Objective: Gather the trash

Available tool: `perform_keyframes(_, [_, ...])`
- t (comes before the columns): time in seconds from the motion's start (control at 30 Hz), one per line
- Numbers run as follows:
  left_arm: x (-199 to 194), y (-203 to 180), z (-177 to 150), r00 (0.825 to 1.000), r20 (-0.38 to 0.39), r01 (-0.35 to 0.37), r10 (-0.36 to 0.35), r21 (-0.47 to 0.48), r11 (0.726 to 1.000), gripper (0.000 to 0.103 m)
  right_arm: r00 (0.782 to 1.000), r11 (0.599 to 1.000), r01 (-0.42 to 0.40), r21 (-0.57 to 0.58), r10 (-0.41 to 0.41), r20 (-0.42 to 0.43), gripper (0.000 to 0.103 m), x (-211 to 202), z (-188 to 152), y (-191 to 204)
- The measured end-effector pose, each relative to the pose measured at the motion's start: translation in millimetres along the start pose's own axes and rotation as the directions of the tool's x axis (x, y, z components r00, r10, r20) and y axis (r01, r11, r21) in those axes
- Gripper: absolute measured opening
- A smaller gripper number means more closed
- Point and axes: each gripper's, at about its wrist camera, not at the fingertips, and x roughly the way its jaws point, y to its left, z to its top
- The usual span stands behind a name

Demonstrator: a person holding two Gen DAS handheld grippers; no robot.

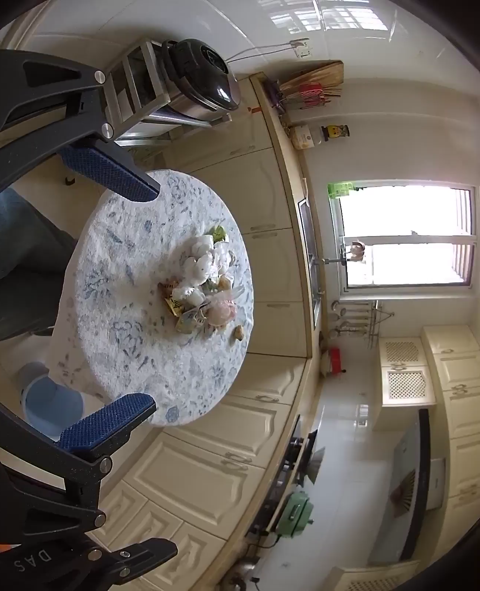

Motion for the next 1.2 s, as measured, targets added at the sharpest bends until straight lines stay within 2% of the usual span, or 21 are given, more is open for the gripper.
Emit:
perform_keyframes(0.6, [1, 2, -1, 0.999, -0.009, 0.031, -0.031, -0.008, 1.0, 0.102, 0.999, 1.0, 0.008, 0.001, -0.008, 0.045, 0.103, -8, 6, -5])
perform_keyframes(1.2, [-2, 4, -2, 1.0, -0.002, 0.02, -0.02, -0.014, 1.0, 0.102, 0.998, 1.0, 0.009, -0.009, -0.009, 0.063, 0.103, -14, 7, -5])
